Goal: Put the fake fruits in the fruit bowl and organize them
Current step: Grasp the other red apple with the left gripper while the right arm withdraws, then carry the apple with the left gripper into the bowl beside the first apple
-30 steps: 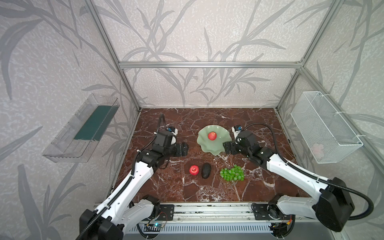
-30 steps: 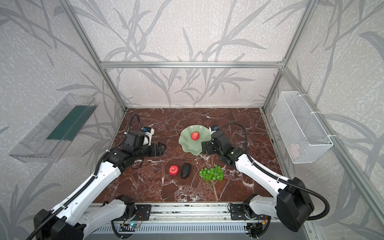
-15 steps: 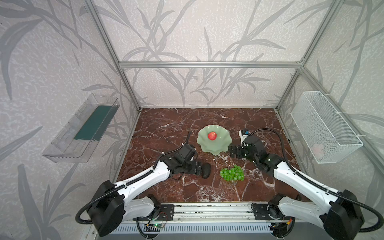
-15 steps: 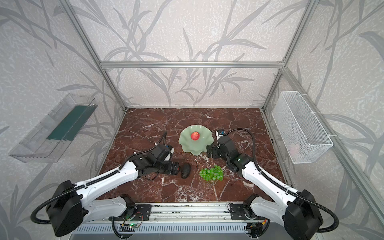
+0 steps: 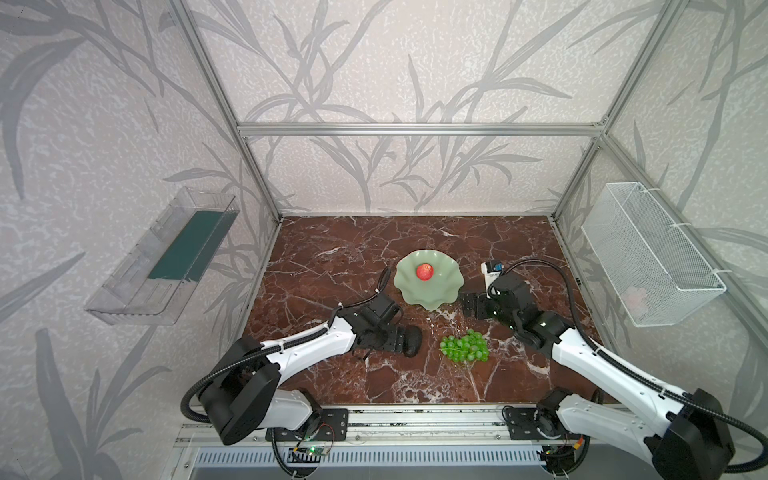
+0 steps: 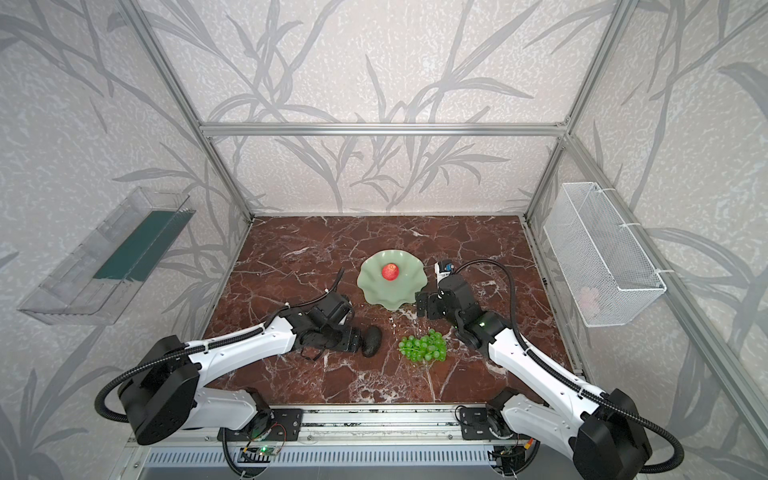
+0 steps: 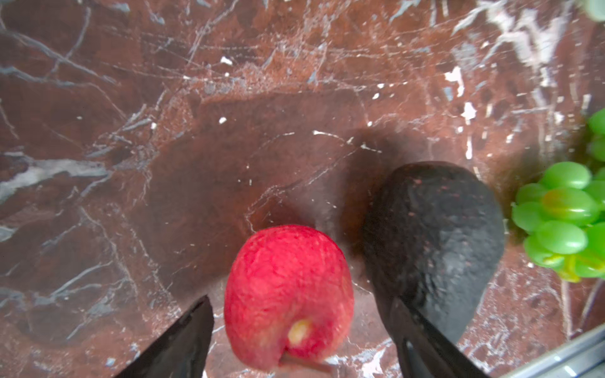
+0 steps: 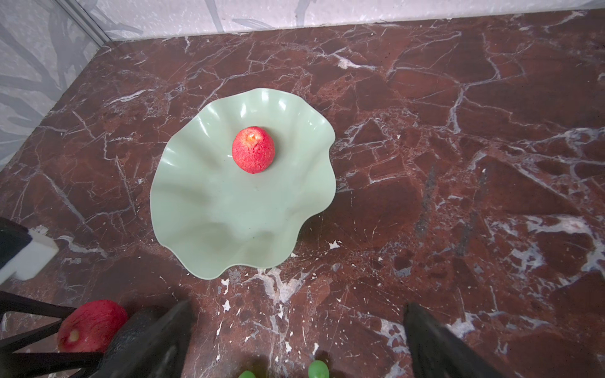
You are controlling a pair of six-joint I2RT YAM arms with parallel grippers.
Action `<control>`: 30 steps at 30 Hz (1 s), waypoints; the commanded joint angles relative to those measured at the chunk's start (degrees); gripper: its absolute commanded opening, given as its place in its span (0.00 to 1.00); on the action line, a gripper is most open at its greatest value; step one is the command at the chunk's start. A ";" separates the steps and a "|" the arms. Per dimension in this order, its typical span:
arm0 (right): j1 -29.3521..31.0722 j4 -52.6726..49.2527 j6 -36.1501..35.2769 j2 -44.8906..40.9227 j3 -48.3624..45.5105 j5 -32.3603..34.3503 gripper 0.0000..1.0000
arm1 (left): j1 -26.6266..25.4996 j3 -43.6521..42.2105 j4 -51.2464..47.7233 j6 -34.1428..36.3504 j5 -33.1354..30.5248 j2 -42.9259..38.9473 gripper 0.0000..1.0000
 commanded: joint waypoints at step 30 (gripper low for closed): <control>-1.21 -2.38 1.00 -4.73 -2.34 2.78 0.99 | 0.64 25.38 -8.72 13.92 -4.38 4.18 0.48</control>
